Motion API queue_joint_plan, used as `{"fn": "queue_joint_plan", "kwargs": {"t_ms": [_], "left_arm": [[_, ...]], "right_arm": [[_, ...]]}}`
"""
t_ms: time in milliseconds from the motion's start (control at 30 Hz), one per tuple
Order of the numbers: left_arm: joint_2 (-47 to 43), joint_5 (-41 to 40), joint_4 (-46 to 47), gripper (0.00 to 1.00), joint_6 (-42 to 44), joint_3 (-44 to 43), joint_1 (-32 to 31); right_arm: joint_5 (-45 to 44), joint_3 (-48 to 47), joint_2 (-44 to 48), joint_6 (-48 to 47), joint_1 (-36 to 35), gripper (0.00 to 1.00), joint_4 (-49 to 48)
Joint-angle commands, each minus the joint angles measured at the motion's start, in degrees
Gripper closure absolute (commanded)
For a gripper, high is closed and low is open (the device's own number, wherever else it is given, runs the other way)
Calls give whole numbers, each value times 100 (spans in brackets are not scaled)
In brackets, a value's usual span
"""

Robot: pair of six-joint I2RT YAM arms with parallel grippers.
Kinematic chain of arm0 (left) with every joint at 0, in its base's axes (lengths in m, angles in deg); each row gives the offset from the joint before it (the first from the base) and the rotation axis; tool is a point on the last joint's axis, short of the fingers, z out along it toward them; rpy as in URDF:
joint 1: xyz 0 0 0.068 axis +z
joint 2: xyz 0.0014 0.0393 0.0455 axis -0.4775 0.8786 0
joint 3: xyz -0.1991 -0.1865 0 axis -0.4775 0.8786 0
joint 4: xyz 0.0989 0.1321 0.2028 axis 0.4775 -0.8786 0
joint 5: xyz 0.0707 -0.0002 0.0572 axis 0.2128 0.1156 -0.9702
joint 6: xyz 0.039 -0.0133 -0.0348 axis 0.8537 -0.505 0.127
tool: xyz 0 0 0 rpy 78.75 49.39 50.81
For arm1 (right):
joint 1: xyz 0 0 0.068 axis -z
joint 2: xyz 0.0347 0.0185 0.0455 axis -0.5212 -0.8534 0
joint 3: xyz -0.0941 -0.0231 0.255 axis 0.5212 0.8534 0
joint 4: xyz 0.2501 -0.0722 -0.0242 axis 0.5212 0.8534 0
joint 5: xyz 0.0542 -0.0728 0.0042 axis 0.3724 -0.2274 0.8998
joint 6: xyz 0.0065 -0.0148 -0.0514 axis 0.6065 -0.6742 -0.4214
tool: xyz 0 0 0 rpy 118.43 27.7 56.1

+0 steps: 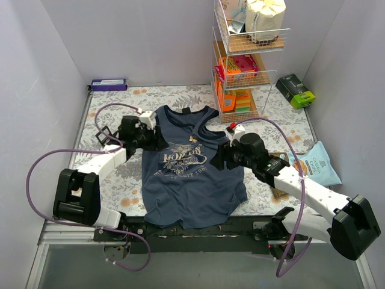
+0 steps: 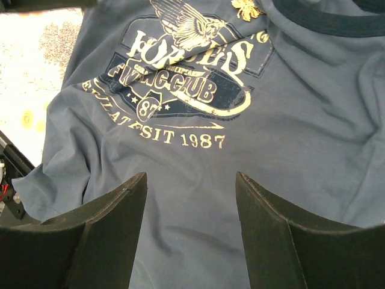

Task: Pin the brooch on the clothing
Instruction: Pick up the brooch from the brooch box.

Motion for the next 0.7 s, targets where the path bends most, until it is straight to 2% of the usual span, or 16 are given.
{"fn": "queue_joint_plan", "kwargs": {"t_ms": [0,233,467,667], "left_arm": [[20,857,396,77,256,5,-884],[187,1288,931,75,616,67,-1904],[283,612,1170,75,1144,146,-2642],[398,322,1170,76,1250,102,-2792]], "right_arm": [[375,-435,-338,263,-41,32,-737],[384,-621,-901,1000,116,31,-1044],[1069,-559,-1542,1721,372,31,-1861],[1439,-542,-1921,1915,389,36,-2135]]}}
